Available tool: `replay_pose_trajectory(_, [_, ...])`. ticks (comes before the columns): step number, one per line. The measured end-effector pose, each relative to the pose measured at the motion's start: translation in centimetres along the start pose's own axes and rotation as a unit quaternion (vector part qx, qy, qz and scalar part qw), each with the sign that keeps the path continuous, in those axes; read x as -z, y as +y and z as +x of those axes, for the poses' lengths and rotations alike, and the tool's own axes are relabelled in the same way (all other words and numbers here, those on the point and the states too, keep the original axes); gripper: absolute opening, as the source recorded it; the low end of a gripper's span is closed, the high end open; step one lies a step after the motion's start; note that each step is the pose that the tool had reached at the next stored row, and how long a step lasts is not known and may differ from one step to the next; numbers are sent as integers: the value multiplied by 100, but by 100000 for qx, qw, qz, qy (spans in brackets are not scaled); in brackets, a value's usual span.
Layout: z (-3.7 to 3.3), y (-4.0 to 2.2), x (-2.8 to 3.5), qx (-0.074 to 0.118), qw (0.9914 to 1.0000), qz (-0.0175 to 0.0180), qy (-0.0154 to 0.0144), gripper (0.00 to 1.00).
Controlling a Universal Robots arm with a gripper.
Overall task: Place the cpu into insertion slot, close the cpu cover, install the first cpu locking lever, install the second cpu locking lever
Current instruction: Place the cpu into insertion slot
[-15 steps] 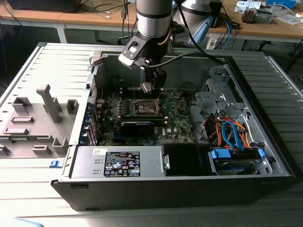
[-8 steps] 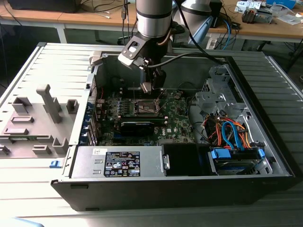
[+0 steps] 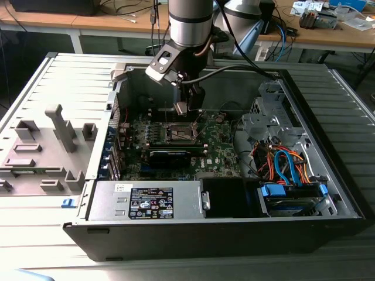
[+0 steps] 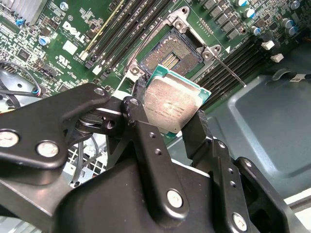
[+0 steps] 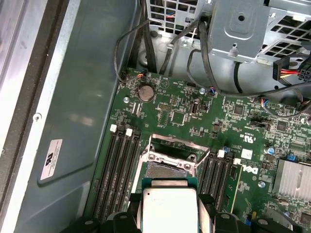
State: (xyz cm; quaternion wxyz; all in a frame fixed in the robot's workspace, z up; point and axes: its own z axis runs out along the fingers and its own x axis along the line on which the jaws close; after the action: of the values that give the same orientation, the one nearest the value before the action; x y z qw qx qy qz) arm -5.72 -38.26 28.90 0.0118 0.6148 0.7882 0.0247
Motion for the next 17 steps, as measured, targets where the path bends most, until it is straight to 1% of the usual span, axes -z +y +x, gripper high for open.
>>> replay_pose_trajectory(17, [0, 0, -5, -1636, 99987, -20, -83, 55])
